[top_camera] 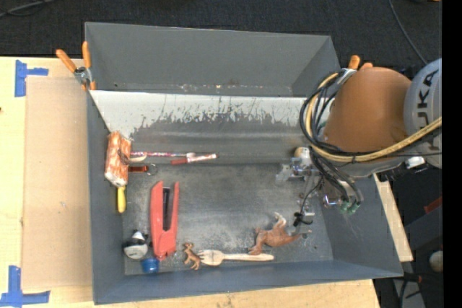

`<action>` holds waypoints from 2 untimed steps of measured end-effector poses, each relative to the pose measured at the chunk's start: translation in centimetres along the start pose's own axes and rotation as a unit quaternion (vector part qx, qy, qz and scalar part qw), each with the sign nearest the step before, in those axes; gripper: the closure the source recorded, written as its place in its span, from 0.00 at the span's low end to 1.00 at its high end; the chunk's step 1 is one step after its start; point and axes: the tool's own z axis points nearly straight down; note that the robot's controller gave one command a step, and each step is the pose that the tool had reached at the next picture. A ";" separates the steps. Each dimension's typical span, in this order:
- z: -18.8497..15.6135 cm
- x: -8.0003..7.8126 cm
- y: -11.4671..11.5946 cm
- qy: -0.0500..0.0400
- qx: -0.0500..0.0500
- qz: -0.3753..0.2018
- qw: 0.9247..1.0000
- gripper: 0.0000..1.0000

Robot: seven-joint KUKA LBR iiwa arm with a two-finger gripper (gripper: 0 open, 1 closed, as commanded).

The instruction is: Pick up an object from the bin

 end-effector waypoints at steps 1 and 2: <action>-0.4 -0.2 0.0 -0.004 0.000 0.000 1.000 0.00; 5.6 0.3 -0.7 -0.004 0.000 -0.069 0.998 0.00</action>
Offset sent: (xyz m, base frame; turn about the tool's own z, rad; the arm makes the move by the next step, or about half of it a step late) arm -0.0101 -0.0147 -0.1180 -0.2709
